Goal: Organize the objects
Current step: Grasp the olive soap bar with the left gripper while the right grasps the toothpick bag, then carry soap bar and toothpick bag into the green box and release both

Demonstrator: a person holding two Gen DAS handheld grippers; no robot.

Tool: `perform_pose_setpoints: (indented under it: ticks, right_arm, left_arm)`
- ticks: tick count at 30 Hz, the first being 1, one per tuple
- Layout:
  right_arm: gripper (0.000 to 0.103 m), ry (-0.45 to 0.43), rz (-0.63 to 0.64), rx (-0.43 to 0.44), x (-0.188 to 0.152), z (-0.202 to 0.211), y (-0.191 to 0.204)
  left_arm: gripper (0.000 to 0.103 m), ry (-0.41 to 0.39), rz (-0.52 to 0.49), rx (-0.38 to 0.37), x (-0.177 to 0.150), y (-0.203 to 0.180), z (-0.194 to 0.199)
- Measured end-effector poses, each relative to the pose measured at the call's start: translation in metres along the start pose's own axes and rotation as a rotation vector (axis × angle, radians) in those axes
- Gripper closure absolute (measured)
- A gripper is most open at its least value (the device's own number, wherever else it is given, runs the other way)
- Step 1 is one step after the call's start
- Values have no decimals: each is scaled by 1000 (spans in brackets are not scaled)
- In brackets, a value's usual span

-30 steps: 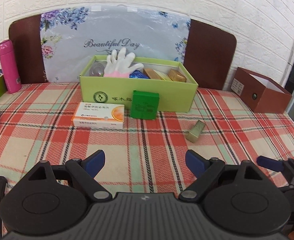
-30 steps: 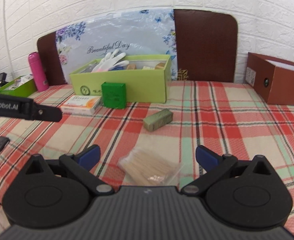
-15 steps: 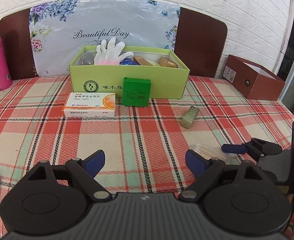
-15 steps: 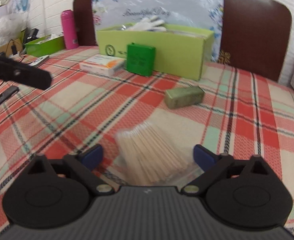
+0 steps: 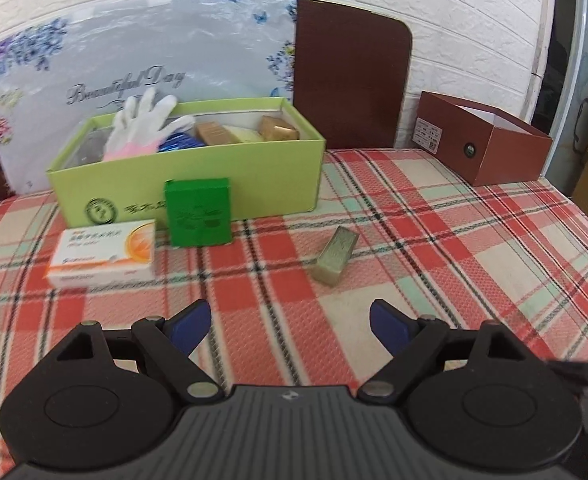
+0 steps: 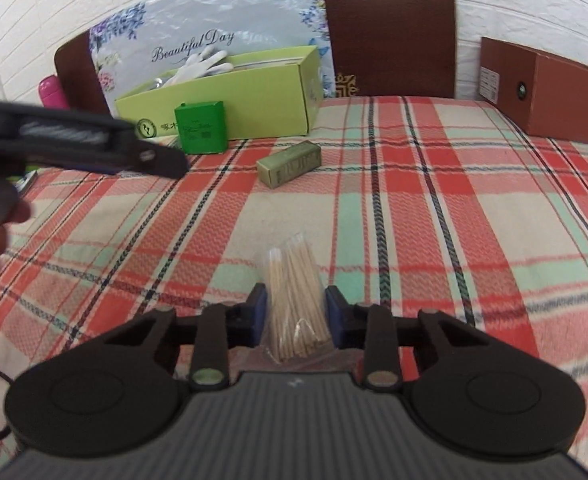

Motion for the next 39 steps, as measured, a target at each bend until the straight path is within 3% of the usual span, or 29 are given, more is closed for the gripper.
perform_pose_setpoints:
  ticks: [4, 8, 16, 20, 25, 35, 39]
  right_arm:
    - [73, 0, -9, -13, -5, 7, 0]
    - [73, -2, -26, -22, -8, 10, -2]
    - [73, 7, -38, -52, -10, 14, -8]
    - [72, 9, -50, -60, -10, 14, -11]
    - [66, 19, -34, -57, -10, 14, -9]
    - [56, 38, 16, -34, -11, 16, -2]
    - [55, 51, 33, -38, -12, 16, -3]
  left_arm:
    - [18, 11, -22, -42, 12, -17, -29]
    - [24, 32, -68, -31, 21, -37, -55]
    - [47, 105, -79, 3, 18, -51, -98]
    - [77, 142, -68, 9, 13, -47, -103]
    - [78, 152, -59, -4, 0, -34, -83]
    - [78, 163, -9, 23, -55, 6, 7]
    - [67, 148, -12, 46, -57, 7, 8]
Point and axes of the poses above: each gripper's, at about its wrist camera, not at the fingertips, and z roughly against the way its jaws point, y to its left, x to its top, the point moved 6 cm from there along -z, roughly the way its jaws point, and after that the axes turned 10 degrees about z, right-handed, at the moved point
